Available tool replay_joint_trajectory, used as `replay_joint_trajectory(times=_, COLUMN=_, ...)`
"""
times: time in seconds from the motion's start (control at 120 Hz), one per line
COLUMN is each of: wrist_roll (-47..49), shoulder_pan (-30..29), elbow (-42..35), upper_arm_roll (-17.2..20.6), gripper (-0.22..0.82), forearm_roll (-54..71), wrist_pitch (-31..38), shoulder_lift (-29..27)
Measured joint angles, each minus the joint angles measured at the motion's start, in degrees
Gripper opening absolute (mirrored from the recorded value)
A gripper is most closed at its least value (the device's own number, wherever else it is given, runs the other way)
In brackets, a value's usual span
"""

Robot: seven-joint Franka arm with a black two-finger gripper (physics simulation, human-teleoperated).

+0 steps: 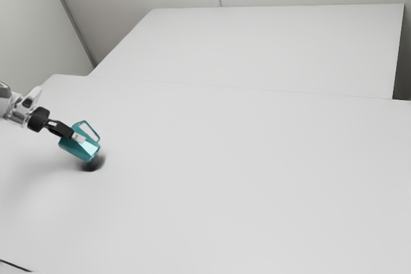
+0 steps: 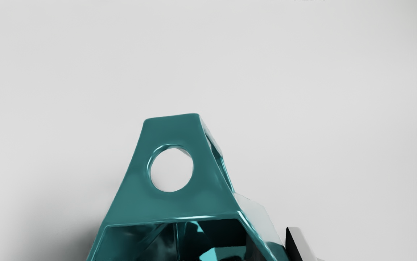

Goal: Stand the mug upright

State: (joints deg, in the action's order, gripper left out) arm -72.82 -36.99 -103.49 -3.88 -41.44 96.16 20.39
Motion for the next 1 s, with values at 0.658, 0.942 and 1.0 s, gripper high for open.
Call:
replay_joint_trajectory(times=0.658, wrist_roll=20.78, shoulder_pan=24.50, elbow=-5.15, upper_arm_roll=-0.64, gripper=-0.17, forearm_roll=26.43, wrist_pitch=8.62, shoulder_lift=-13.62)
replay_joint_trajectory(times=0.942, wrist_roll=33.14, shoulder_pan=29.51, elbow=-14.93, upper_arm_roll=1.36, gripper=-0.17, forearm_roll=32.66, wrist_pitch=14.07, shoulder_lift=-21.72)
replay_joint_trajectory(times=1.0, wrist_roll=35.47, shoulder_pan=30.38, elbow=-17.57, upper_arm_roll=1.71, gripper=-0.17, forearm_roll=33.46, wrist_pitch=15.60, shoulder_lift=-23.62)
